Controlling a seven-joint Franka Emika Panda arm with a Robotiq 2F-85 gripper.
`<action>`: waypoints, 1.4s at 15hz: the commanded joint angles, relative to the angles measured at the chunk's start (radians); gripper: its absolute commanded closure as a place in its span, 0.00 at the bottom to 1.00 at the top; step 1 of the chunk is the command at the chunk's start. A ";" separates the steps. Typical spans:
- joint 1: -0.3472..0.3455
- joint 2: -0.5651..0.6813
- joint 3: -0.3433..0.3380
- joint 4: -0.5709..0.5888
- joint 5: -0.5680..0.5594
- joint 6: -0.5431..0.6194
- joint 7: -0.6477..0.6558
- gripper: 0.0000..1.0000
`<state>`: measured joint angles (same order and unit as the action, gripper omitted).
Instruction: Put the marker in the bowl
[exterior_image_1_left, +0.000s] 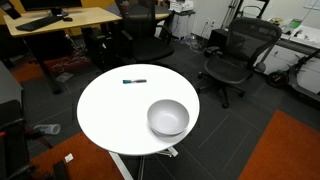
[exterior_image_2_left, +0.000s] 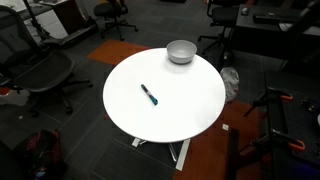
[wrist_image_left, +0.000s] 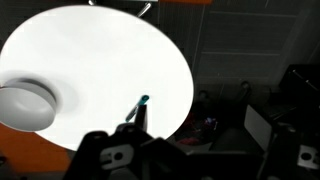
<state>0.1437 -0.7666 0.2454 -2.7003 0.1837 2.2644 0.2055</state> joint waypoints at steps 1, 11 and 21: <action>-0.087 0.183 -0.017 0.066 -0.063 0.153 0.024 0.00; -0.188 0.735 -0.038 0.288 -0.222 0.460 0.212 0.00; -0.010 1.144 -0.254 0.640 -0.305 0.455 0.527 0.00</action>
<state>0.0687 0.2743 0.0458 -2.1802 -0.1356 2.7435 0.6722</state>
